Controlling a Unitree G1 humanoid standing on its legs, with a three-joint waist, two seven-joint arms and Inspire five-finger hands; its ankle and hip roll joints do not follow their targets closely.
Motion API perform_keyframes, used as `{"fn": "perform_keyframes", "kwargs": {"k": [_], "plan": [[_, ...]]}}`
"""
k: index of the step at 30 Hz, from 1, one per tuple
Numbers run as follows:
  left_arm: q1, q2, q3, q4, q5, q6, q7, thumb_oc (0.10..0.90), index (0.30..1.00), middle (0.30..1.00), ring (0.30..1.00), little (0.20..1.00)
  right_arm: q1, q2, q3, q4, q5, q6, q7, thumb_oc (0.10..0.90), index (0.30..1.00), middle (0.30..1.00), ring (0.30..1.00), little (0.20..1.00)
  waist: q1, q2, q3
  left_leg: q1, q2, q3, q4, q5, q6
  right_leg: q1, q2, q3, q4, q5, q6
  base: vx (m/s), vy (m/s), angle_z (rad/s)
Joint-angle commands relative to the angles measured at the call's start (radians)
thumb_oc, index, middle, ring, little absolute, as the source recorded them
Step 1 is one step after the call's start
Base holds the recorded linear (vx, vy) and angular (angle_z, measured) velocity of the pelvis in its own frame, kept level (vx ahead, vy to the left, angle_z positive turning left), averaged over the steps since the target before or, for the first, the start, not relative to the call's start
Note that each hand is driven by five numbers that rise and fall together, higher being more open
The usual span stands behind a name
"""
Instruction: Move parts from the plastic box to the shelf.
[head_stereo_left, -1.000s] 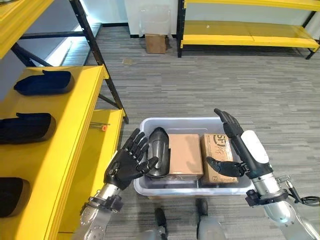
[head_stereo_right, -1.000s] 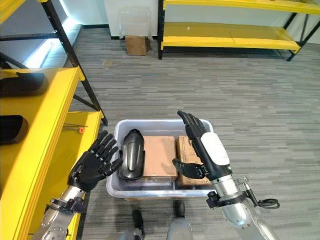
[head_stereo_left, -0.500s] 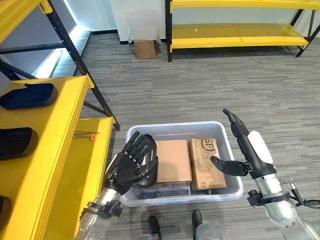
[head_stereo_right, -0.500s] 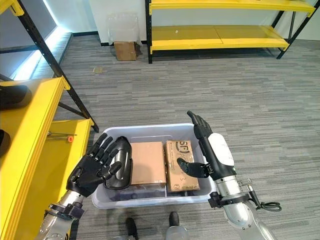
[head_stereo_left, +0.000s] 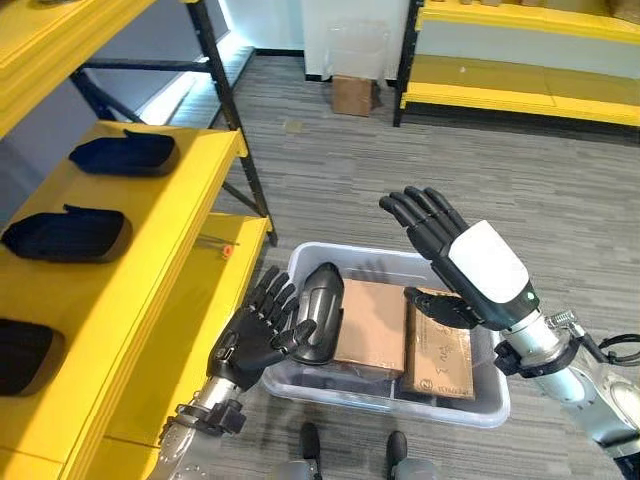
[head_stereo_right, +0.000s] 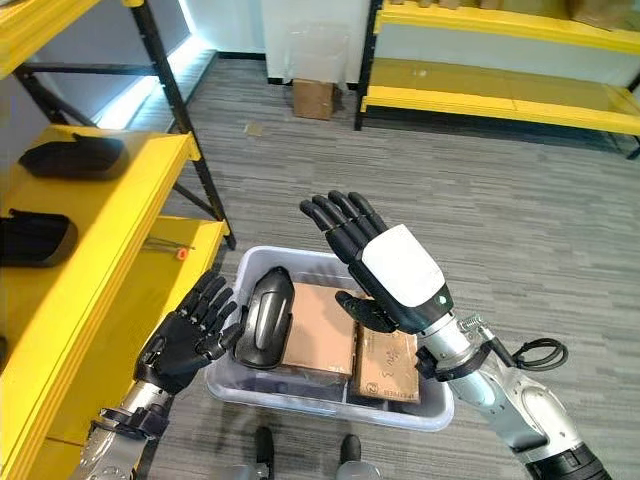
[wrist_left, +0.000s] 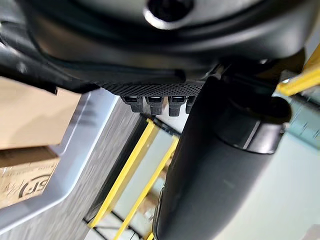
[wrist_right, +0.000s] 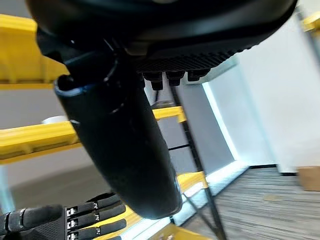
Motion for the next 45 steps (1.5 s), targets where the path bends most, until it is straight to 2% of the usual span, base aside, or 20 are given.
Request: {"fn": "perform_keyframes", "kwargs": {"k": [1,4,5,7,12,15,17,20,23,25,27,31,39,45], "plan": [[-0.096,0.063,0.04,-0.093,-0.019,-0.04,-0.091,0.9,1.0,1.0,1.0,1.0,-0.2,-0.05,0.044,-0.013,-0.011,-0.038,-0.041,0.9,1.0,1.0,1.0,1.0,0.028,0.01,-0.028,0.015,0.052,0.021,0.066,-0.138,-0.016,-0.109,-0.025,0.045,0.218,-0.149,0.035,-0.11,-0.092,0.19],[-0.109,0.068,0.033,-0.079,-0.019,-0.05,-0.113,0.9,1.0,1.0,1.0,1.0,-0.287,-0.08,0.077,0.027,-0.05,-0.037,-0.034,0.9,1.0,1.0,1.0,1.0,0.049,0.022,-0.001,-0.034,0.057,-0.002,0.103,-0.13,-0.027,-0.133,-0.019,0.039,0.263,-0.178,0.012,-0.14,-0.104,0.42],[-0.125,0.086,0.026,-0.073,0.005,-0.062,-0.162,0.9,1.0,1.0,1.0,1.0,-0.381,-0.117,0.109,0.066,-0.058,-0.031,-0.004,0.9,1.0,1.0,1.0,1.0,0.067,0.037,0.036,-0.093,0.06,-0.026,0.141,-0.12,-0.039,-0.168,-0.013,0.031,0.313,-0.208,-0.01,-0.29,-0.164,0.43],[-0.136,0.094,0.014,-0.071,0.011,-0.072,-0.198,0.9,1.0,1.0,1.0,1.0,-0.457,-0.158,0.148,0.11,-0.087,-0.051,0.001,0.9,1.0,1.0,1.0,1.0,0.08,0.053,0.072,-0.147,0.067,-0.04,0.166,-0.106,-0.049,-0.205,-0.01,0.025,0.354,-0.231,-0.03,-0.28,-0.151,0.4],[-0.154,0.099,-0.004,-0.068,-0.007,-0.117,-0.2,0.9,1.0,1.0,1.0,1.0,-0.561,-0.205,0.206,0.171,-0.09,-0.035,-0.007,0.9,1.0,1.0,1.0,1.0,0.091,0.079,0.133,-0.24,0.068,-0.057,0.221,-0.087,-0.054,-0.298,-0.001,0.028,0.481,-0.278,-0.066,-0.16,-0.086,0.1],[-0.159,0.099,0.0,-0.068,0.004,-0.117,-0.211,0.9,1.0,1.0,1.0,1.0,-0.583,-0.214,0.217,0.184,-0.099,-0.028,-0.008,0.9,1.0,1.0,1.0,1.0,0.092,0.085,0.148,-0.273,0.065,-0.063,0.246,-0.085,-0.056,-0.333,0.001,0.031,0.528,-0.296,-0.077,-0.11,-0.084,0.08],[-0.154,0.106,-0.003,-0.078,0.025,-0.132,-0.225,0.9,1.0,1.0,1.0,1.0,-0.596,-0.227,0.224,0.2,-0.109,-0.008,-0.017,0.9,1.0,1.0,1.0,1.0,0.092,0.096,0.181,-0.326,0.053,-0.071,0.293,-0.084,-0.055,-0.398,0.005,0.045,0.633,-0.339,-0.099,-0.16,-0.139,0.09],[-0.155,0.112,0.006,-0.085,0.017,-0.134,-0.224,0.9,1.0,1.0,1.0,1.0,-0.6,-0.227,0.224,0.216,-0.106,0.008,-0.012,0.9,1.0,1.0,1.0,1.0,0.09,0.106,0.202,-0.363,0.045,-0.077,0.324,-0.083,-0.054,-0.434,0.01,0.051,0.689,-0.363,-0.113,-0.12,-0.092,0.05],[-0.153,0.121,0.023,-0.098,0.002,-0.123,-0.211,0.9,1.0,1.0,1.0,1.0,-0.587,-0.226,0.213,0.218,-0.13,0.004,-0.019,0.9,1.0,1.0,1.0,1.0,0.085,0.11,0.222,-0.398,0.038,-0.081,0.352,-0.084,-0.051,-0.479,0.02,0.062,0.742,-0.381,-0.124,-0.13,-0.109,0.01],[-0.153,0.126,0.042,-0.107,0.008,-0.128,-0.222,0.9,1.0,1.0,1.0,1.0,-0.573,-0.219,0.205,0.219,-0.133,0.025,-0.034,0.9,1.0,1.0,1.0,1.0,0.084,0.11,0.244,-0.441,0.035,-0.084,0.38,-0.082,-0.047,-0.53,0.031,0.07,0.794,-0.397,-0.134,-0.22,-0.183,-0.06],[-0.159,0.128,0.047,-0.117,0.013,-0.136,-0.226,0.9,1.0,1.0,1.0,1.0,-0.577,-0.195,0.215,0.244,-0.173,0.026,-0.071,0.9,1.0,1.0,1.0,1.0,0.086,0.112,0.249,-0.486,0.031,-0.085,0.408,-0.085,-0.042,-0.577,0.04,0.076,0.838,-0.412,-0.143,-0.18,-0.155,-0.05],[-0.186,0.137,0.045,-0.137,0.018,-0.111,-0.213,0.9,1.0,1.0,1.0,1.0,-0.657,-0.137,0.273,0.28,-0.217,0.063,-0.113,0.9,1.0,1.0,1.0,1.0,0.101,0.12,0.249,-0.563,0.024,-0.088,0.448,-0.088,-0.037,-0.651,0.051,0.085,0.893,-0.429,-0.153,-0.1,-0.114,-0.08],[-0.193,0.136,0.047,-0.148,0.012,-0.104,-0.213,0.9,1.0,1.0,1.0,1.0,-0.713,-0.101,0.289,0.265,-0.254,0.091,-0.143,0.9,1.0,1.0,1.0,1.0,0.112,0.132,0.249,-0.595,0.015,-0.09,0.46,-0.089,-0.035,-0.682,0.053,0.086,0.912,-0.434,-0.158,0.0,-0.006,0.03],[-0.19,0.13,0.047,-0.169,0.013,-0.086,-0.212,0.9,1.0,1.0,1.0,1.0,-0.736,-0.071,0.258,0.226,-0.295,0.121,-0.191,0.9,1.0,1.0,1.0,1.0,0.119,0.138,0.249,-0.607,0.008,-0.086,0.468,-0.094,-0.034,-0.69,0.051,0.086,0.918,-0.437,-0.158,0.03,0.011,0.1]]}}
